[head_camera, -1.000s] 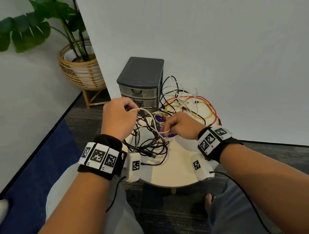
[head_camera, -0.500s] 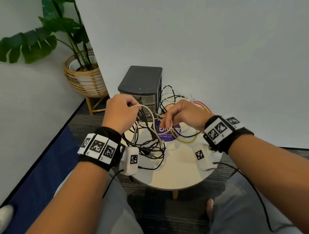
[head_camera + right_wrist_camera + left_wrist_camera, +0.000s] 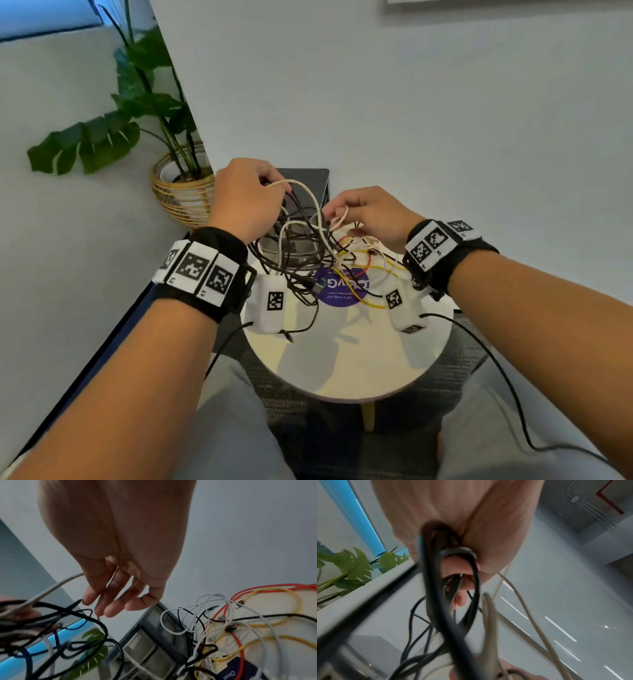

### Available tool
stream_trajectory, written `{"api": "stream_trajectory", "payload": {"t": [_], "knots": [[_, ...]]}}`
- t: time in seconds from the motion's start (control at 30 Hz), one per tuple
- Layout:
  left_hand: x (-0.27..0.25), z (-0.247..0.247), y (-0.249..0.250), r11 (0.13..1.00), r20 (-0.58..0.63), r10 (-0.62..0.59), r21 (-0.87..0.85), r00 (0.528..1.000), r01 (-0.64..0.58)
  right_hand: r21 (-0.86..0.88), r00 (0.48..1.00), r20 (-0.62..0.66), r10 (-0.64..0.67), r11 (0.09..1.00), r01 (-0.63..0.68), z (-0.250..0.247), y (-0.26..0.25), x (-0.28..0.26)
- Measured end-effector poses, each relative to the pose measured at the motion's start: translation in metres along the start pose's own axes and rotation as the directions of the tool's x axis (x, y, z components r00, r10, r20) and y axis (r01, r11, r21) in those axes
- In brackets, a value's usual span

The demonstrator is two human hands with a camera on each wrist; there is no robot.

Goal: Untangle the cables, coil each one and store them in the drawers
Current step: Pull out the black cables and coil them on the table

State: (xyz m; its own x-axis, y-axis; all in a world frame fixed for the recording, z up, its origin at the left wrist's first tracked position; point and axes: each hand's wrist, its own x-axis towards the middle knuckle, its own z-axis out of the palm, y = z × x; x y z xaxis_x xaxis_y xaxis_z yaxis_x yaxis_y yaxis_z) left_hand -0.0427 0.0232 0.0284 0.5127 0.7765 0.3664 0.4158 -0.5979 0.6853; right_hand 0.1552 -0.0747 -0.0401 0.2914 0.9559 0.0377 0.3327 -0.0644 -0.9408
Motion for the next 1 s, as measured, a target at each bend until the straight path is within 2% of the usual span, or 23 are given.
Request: {"api": "stream_trajectory", "payload": {"t": [0.07, 0.13, 0.27, 0.37, 0.43, 0.5, 0.63, 0.73, 0.83, 0.9, 1.0], "knots": [[0.001, -0.001, 0.003, 1.0, -0.009, -0.001, -0.007, 1.0, 0.001, 0.112, 1.0, -0.006, 0.002, 0.994, -0.002, -0.003, -0.004, -0.006], [0.0, 0.001, 0.004, 1.0, -0.001, -0.004, -0.008, 1.0, 0.004, 0.134, 1.0, -0.018, 0.001, 0.991, 0.002, -0.007, -0.006, -0.011], [-0.003, 0.006, 0.002, 0.998, 0.015, -0.027, -0.05, 1.0, 0.028, -0.011, 0.99, -0.138, -0.043, 0.999, 0.042, -0.014, -0.009, -0.018], [-0.005, 0.01, 0.0, 0.996, 0.031, -0.03, -0.082, 0.999, 0.032, -0.172, 0.947, -0.299, -0.116, 0.983, 0.066, -0.018, -0.01, -0.018], [-0.007, 0.012, 0.0, 0.993, 0.059, -0.042, -0.111, 0.997, 0.048, -0.203, 0.916, -0.373, -0.147, 0.976, 0.074, -0.019, -0.013, -0.02], [-0.009, 0.014, -0.001, 0.988, 0.099, -0.056, -0.141, 0.994, 0.07, -0.184, 0.911, -0.378, -0.167, 0.978, 0.102, -0.019, -0.018, -0.023], [-0.014, 0.016, -0.004, 0.982, 0.154, -0.049, -0.171, 0.987, 0.075, -0.145, 0.936, -0.311, -0.163, 0.982, 0.123, -0.014, -0.026, -0.027], [-0.016, 0.015, -0.005, 0.964, 0.134, -0.053, -0.252, 0.99, 0.086, -0.049, 0.942, -0.311, -0.126, 0.992, 0.117, -0.011, -0.033, -0.028], [-0.015, 0.013, -0.006, 0.942, 0.088, -0.065, -0.323, 0.994, 0.09, 0.022, 0.938, -0.346, 0.014, 1.0, -0.006, -0.009, -0.037, -0.03], [-0.015, 0.013, -0.006, 0.932, 0.07, -0.073, -0.351, 0.995, 0.093, 0.177, 0.942, -0.303, 0.147, 0.98, -0.096, -0.006, -0.037, -0.033], [-0.015, 0.015, -0.004, 0.924, 0.072, -0.065, -0.372, 0.995, 0.087, 0.434, 0.933, -0.303, 0.192, 0.9, -0.044, -0.006, -0.038, -0.033]]}}
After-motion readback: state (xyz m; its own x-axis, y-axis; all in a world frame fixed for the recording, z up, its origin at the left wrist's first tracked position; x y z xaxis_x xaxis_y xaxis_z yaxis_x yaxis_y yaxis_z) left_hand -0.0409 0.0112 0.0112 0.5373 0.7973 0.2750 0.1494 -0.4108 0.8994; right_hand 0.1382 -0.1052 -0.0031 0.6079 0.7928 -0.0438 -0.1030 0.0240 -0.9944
